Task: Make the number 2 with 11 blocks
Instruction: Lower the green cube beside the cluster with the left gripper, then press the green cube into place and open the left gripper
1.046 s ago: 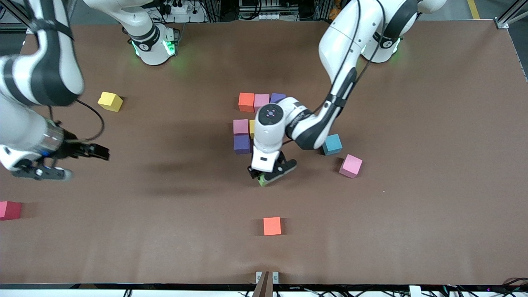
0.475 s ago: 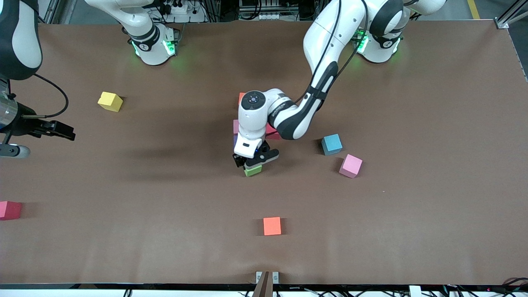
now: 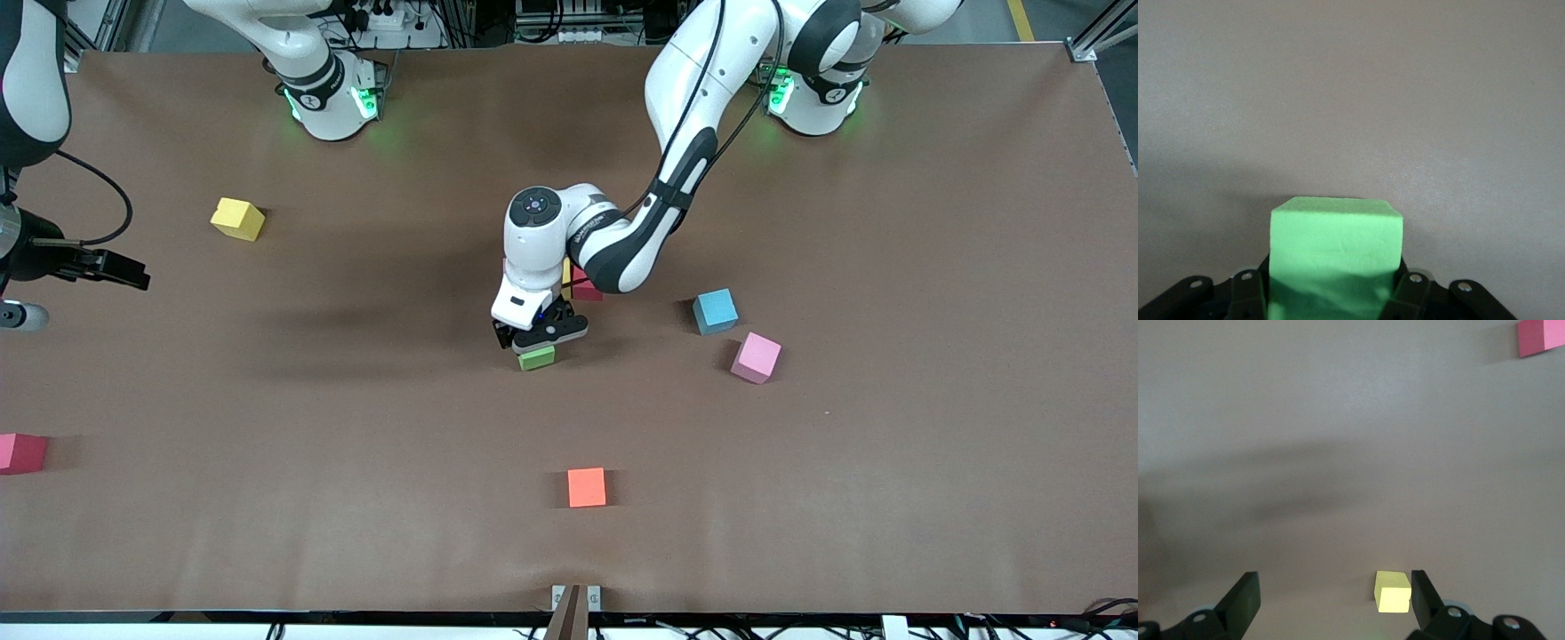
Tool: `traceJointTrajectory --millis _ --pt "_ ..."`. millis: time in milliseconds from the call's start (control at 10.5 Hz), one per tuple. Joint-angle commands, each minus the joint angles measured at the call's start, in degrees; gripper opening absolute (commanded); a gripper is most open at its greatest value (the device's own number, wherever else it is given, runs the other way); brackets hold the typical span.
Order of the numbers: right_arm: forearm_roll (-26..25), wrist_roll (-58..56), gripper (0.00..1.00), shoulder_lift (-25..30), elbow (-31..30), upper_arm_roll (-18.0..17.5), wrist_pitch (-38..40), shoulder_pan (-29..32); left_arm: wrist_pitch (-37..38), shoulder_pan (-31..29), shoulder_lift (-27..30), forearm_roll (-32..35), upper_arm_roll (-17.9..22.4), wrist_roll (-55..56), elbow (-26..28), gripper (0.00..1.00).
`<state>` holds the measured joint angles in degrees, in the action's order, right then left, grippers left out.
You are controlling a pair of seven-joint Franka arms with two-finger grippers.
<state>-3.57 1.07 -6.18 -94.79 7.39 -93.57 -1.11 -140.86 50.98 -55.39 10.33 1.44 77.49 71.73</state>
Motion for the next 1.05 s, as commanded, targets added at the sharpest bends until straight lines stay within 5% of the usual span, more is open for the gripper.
traceJointTrajectory --millis 0,951 --pt "-1.79 0.51 1.00 1.70 -2.16 -1.06 -0.04 0.06 -0.38 1.05 -0.86 -0.66 1.02 -1.38 -1.51 0.00" --pt "-2.05 0.51 1.00 1.26 -2.24 -1.15 0.05 -0.03 -2.57 1.84 -1.82 -0.66 1.02 0.47 -1.60 0.00"
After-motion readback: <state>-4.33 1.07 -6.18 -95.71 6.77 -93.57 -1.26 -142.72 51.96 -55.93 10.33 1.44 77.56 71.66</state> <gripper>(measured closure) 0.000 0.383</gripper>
